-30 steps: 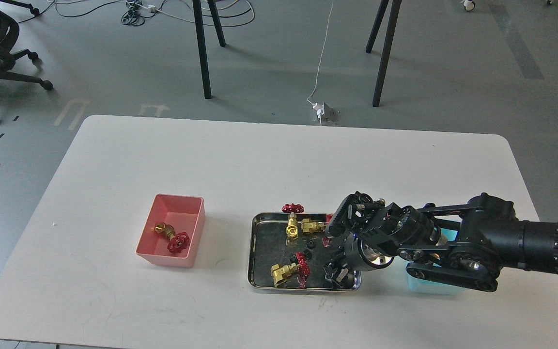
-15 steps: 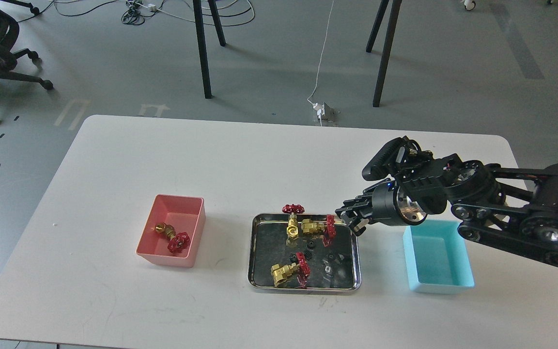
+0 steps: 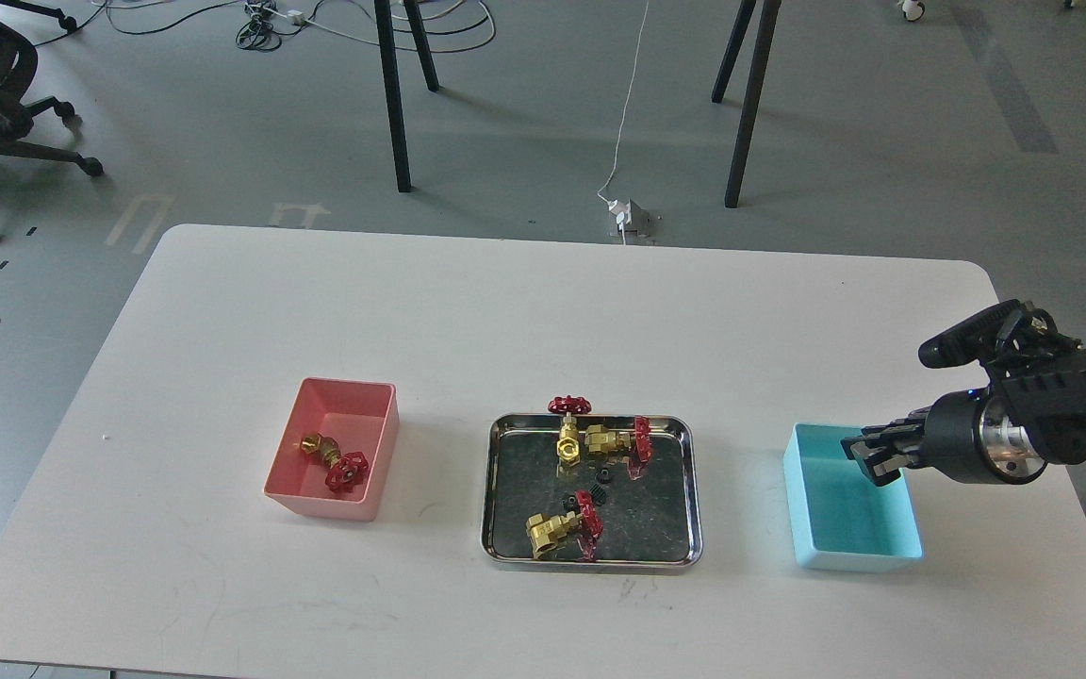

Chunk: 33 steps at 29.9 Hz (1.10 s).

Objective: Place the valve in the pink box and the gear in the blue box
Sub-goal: 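Carry the gear with the right gripper and lower it into the blue box, then open the right gripper and lift the right arm away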

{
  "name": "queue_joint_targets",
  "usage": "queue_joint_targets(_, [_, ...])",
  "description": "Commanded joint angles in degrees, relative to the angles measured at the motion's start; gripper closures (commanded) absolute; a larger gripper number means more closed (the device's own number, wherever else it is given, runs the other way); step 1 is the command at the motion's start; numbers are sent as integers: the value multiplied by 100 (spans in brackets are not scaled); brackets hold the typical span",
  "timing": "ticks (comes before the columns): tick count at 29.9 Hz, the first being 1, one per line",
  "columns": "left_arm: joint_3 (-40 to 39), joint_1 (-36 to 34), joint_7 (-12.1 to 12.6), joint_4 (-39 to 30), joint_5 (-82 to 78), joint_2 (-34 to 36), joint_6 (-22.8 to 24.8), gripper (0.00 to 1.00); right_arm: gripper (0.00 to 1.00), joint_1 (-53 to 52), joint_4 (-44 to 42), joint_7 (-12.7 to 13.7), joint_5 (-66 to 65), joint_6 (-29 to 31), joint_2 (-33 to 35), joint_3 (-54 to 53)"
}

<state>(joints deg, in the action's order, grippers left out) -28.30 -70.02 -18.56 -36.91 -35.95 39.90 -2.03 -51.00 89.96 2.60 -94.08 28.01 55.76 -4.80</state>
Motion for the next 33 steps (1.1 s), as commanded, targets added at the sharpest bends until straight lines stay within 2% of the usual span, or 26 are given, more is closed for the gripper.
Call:
queue_joint_targets(1, [0,-3,2,0,0,9,1,3,74,142,-22,12,-23,-1,-152,40])
queue_joint_targets(4, [0,-3,2,0,0,1,-8,3,36,256,-31,12,-23,-1,-310,5])
queue_joint_targets(6, [0,-3,2,0,0,1,-8,3,16,274,-23,30,3,-1,-407,-21])
queue_joint_targets(9, [8,6,2,0,0,1,-8,3,7,257,-5,109,108,-1,-417,-152])
queue_joint_targets(12, [0,6,10,0,0,1,-8,3,4,213,-5,135,476,-1,-338,-617])
queue_joint_targets(17, [9,-21,54,0,-17,-17,1,3,4,-121,-241,188,1645,-1,-328,-1978])
queue_joint_targets(19, [0,-91,72,0,0,-61,36,3,5,-121,-688,284,2014,-1,-573,-2585])
queue_joint_targets(22, [0,-266,107,-18,18,-148,80,3,6,-95,-1137,556,2270,-23,-1083,-2868])
queue_joint_targets(24, [17,-389,177,-9,9,-289,80,3,6,-165,-1524,618,2586,-776,-1338,-2948])
queue_joint_targets(28, [70,-469,283,-9,-52,-544,71,3,7,-586,-2699,645,3552,-1875,-1979,-3220])
queue_joint_targets(30, [87,-478,318,-9,-96,-728,53,3,8,-1007,-3717,636,4000,-2385,-2488,-3256])
queue_joint_targets(33, [88,-486,353,-9,-219,-930,36,3,8,-1683,-5421,557,4790,-2695,-3183,-3247])
